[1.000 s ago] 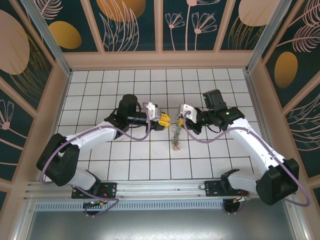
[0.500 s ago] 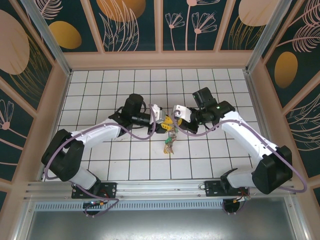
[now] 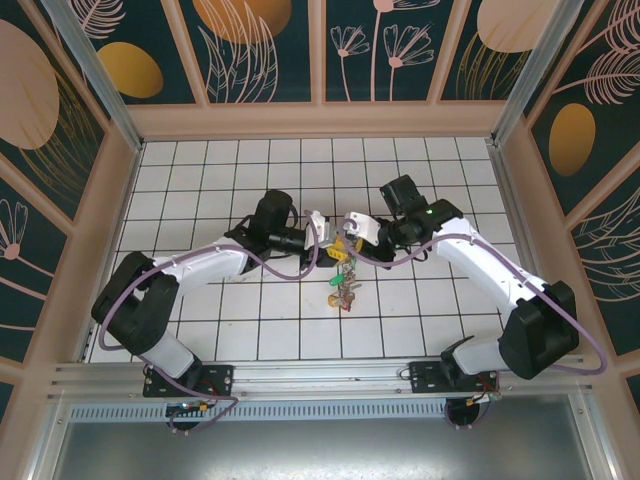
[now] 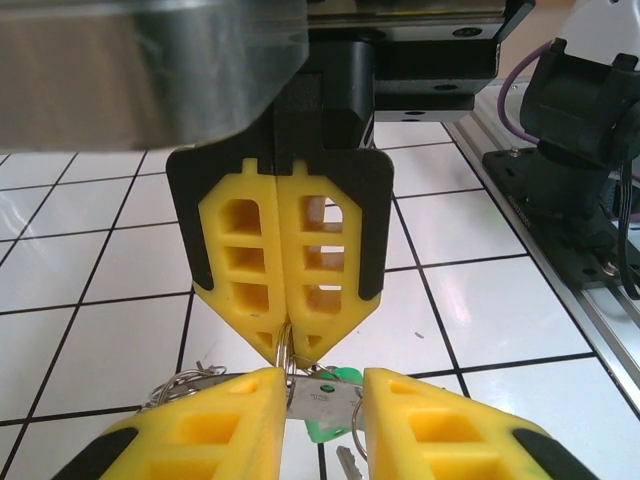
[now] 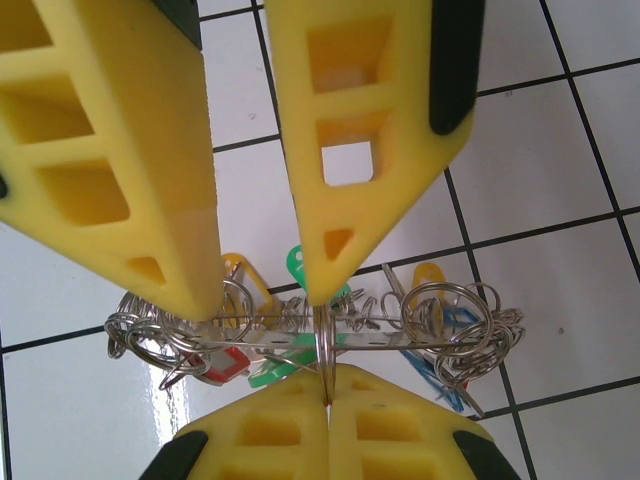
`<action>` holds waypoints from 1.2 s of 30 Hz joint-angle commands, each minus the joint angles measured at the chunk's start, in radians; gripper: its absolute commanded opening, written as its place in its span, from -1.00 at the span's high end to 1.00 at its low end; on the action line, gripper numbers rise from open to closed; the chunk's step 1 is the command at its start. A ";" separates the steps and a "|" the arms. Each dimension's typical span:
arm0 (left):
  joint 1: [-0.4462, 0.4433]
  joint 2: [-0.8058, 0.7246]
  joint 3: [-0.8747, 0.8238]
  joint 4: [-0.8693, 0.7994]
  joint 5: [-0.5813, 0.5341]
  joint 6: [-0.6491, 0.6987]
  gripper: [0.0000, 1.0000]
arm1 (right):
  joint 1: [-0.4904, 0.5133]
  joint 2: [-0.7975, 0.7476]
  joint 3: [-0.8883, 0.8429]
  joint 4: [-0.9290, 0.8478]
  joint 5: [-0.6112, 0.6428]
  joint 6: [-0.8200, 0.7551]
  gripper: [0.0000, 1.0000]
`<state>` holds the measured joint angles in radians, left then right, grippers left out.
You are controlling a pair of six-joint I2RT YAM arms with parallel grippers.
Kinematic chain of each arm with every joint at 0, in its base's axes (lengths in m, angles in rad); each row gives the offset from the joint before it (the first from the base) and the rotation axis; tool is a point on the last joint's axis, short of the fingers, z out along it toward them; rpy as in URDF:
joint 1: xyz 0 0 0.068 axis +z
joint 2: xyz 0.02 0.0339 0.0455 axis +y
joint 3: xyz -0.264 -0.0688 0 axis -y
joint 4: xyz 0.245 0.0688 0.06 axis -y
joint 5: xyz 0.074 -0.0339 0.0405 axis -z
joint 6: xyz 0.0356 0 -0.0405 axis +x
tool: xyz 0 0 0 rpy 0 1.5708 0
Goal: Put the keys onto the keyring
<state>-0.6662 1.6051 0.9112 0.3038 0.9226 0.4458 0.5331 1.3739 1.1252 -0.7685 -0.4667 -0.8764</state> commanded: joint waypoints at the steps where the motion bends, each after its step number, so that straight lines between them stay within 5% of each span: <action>1: -0.012 0.024 0.017 0.065 0.019 -0.037 0.47 | 0.018 0.001 0.037 0.018 -0.022 0.014 1.00; 20: -0.016 0.029 -0.020 0.132 -0.069 -0.091 0.52 | 0.044 -0.006 0.027 0.030 -0.043 0.024 1.00; 22: -0.015 0.026 -0.023 0.123 -0.050 -0.080 0.61 | 0.044 -0.007 0.027 0.033 -0.042 0.027 1.00; 25: -0.016 0.026 -0.017 0.101 -0.031 -0.060 1.00 | 0.045 -0.009 0.030 0.037 -0.041 0.030 1.00; 36: -0.015 0.019 0.030 -0.093 -0.013 0.095 1.00 | 0.041 -0.050 0.007 0.044 -0.035 0.023 1.00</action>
<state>-0.6800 1.6337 0.9272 0.3271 0.8955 0.4545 0.5648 1.3754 1.1248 -0.7528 -0.4534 -0.8574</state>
